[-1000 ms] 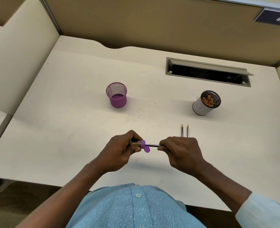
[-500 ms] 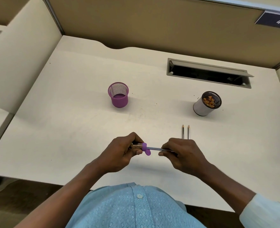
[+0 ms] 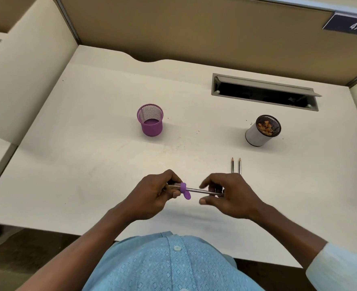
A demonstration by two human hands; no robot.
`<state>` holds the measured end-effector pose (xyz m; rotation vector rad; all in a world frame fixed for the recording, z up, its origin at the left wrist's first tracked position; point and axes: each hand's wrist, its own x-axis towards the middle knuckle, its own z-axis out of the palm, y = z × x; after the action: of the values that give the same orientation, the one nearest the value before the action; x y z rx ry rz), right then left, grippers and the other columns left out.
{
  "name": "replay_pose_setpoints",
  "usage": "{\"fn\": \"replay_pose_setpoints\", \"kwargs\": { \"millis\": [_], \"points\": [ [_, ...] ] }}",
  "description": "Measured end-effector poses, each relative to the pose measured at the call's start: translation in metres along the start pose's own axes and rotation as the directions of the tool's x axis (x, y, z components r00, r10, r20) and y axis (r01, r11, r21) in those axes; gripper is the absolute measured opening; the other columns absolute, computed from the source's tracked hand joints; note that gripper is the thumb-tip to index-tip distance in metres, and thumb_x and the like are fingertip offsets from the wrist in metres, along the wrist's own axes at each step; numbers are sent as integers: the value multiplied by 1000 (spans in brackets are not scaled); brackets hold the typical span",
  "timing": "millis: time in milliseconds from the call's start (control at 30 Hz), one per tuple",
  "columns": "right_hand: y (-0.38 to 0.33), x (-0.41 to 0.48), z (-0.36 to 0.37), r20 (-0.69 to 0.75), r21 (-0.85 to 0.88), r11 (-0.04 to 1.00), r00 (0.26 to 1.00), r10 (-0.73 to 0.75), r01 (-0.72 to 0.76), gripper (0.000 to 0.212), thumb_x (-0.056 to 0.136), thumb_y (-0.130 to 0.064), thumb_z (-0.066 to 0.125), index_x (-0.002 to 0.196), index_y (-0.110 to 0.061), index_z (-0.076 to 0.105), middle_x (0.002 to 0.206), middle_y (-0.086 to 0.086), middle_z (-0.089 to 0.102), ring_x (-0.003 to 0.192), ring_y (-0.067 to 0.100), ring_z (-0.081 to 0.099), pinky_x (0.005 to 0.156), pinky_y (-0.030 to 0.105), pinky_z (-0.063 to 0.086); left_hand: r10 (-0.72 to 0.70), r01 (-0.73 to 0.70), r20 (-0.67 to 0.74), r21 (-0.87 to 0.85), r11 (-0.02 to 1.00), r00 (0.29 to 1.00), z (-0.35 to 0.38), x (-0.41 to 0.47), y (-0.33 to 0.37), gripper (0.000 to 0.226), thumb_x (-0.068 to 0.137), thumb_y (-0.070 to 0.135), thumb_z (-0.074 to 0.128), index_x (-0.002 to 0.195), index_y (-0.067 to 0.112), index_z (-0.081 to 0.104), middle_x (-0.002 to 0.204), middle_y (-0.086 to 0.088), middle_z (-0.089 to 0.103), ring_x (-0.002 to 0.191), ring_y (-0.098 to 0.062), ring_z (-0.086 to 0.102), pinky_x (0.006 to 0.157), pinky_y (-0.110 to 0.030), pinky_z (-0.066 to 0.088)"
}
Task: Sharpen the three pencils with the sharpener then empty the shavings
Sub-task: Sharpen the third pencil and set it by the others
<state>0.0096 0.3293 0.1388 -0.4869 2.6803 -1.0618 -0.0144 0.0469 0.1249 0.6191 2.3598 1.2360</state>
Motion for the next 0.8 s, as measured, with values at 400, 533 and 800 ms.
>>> {"fn": "replay_pose_setpoints", "kwargs": {
  "millis": [400,533,800],
  "points": [
    [-13,8,-11,329,335,847,894,305,-412,30,102,-27,67,79,-14,81,50,-6,52,48,11,39,52,21,34,2,-2,-8,13,1000,1000,7,-7,6,22,100,5,70,116,18,65,102,23,74,98,2,72,82,-14,54],
    [-7,4,-6,207,214,952,963,175,-219,13,90,-35,82,92,-23,79,62,-6,69,55,6,55,59,26,46,5,-4,-9,27,1000,1000,7,-7,4,18,101,15,71,115,23,64,96,19,73,85,-9,68,76,-31,57],
    [1,-3,7,-178,-369,911,948,-264,184,23,99,-39,66,83,-25,75,63,-9,63,52,12,53,47,28,36,-9,9,-30,9,1000,1000,4,2,6,16,102,12,69,114,21,64,92,25,71,86,-4,68,76,-24,55]
  ]
}}
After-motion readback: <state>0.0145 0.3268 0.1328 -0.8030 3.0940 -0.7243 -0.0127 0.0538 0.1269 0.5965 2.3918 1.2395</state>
